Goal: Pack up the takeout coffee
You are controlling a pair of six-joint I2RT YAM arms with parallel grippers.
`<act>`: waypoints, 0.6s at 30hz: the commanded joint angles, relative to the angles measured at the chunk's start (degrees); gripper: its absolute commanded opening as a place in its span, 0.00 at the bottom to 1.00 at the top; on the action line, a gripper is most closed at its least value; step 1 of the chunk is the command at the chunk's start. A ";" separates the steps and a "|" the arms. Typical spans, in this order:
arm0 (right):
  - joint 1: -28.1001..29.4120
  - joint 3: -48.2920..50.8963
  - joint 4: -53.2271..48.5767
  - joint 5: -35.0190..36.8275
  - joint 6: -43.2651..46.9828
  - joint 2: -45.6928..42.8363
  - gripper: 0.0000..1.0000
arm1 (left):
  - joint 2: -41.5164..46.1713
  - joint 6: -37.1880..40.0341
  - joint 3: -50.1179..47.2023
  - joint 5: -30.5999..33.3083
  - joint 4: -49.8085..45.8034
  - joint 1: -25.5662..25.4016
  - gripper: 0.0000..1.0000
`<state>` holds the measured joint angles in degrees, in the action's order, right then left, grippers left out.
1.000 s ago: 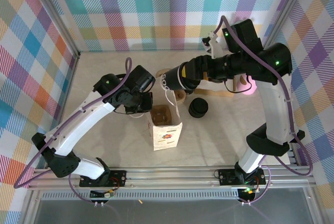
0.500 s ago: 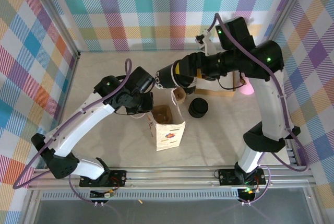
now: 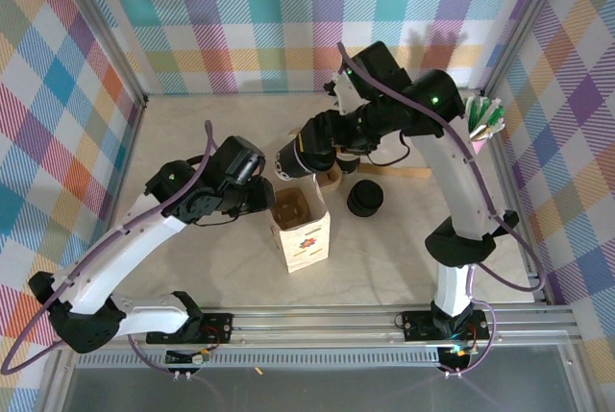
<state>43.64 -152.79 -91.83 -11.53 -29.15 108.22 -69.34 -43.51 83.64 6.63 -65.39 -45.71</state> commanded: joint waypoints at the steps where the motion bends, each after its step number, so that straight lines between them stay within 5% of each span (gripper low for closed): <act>1: 1.73 -1.83 -1.47 3.70 0.85 0.69 0.36 | 2.18 0.88 -1.51 2.18 2.19 -0.48 0.38; 18: 9.59 -2.93 -0.63 13.81 2.74 5.00 0.36 | 7.82 2.39 -5.69 5.66 2.78 -0.01 0.34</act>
<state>52.40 -154.26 -91.81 -0.69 -27.59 112.27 -64.95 -42.17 78.98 9.85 -62.74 -45.71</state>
